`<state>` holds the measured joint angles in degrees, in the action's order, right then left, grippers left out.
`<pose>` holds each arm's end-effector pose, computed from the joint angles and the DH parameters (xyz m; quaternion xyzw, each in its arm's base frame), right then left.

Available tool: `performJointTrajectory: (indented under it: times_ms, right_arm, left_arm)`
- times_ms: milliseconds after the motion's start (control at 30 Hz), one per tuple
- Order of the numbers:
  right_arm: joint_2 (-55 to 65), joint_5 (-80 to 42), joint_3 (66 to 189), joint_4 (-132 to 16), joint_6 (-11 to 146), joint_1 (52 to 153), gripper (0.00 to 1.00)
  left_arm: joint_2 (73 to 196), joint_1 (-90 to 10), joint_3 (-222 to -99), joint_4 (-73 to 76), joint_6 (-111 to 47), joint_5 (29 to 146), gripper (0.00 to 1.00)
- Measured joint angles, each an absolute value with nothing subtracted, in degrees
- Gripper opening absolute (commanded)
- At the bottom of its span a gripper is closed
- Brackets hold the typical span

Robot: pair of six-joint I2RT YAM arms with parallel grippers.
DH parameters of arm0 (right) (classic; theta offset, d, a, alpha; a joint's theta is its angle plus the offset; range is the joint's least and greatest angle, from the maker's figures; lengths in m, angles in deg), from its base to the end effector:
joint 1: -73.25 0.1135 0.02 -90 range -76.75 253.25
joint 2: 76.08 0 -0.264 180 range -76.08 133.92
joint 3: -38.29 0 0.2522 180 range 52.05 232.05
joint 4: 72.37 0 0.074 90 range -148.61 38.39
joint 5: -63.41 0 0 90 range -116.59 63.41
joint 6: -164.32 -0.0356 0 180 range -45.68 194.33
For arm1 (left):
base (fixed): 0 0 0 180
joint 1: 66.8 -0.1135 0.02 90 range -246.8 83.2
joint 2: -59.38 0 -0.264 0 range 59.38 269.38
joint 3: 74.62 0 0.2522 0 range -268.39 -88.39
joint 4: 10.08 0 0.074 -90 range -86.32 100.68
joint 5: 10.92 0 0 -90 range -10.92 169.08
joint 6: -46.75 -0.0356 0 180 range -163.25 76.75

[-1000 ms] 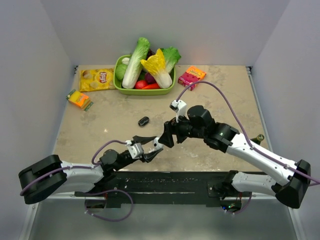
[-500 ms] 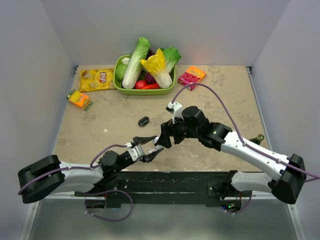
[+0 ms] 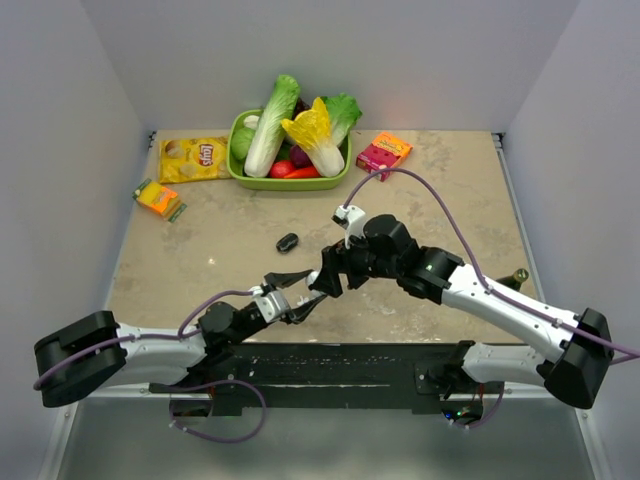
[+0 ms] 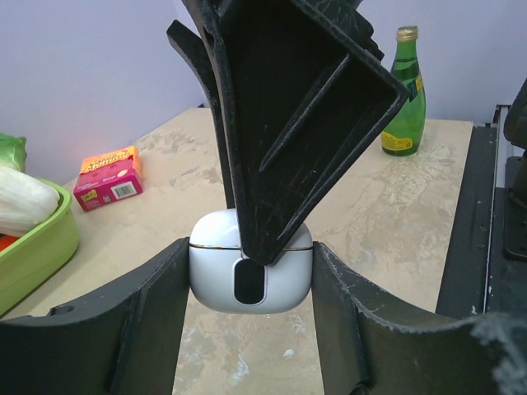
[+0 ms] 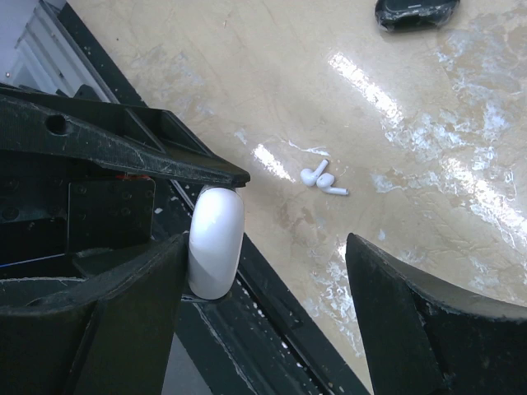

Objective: Insert the wireless bluetooth earbuds into the charging case
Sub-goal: Open the charging case.

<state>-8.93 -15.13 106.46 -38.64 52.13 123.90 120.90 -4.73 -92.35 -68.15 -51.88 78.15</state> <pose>0.1602 0.2065 0.3024 -0.2610 0.8347 0.3537 0.3318 0.0859 -0.1609 0.1981 0.3499 0.5043 -0.3505 0.7074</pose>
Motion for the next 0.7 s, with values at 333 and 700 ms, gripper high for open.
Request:
performJointTrajectory:
  times_ms: [333, 700]
  right_arm:
    - [-11.33, -17.57, 106.02, -38.99, 51.78, 124.18, 0.78]
    - [-12.80, -20.26, 105.96, -38.77, 51.45, 124.07, 0.78]
  left_arm:
    - [119.78, -4.41, -92.35, -68.07, -51.99, 76.73, 0.00]
    - [119.50, -4.41, -92.35, -68.15, -52.09, 75.77, 0.00]
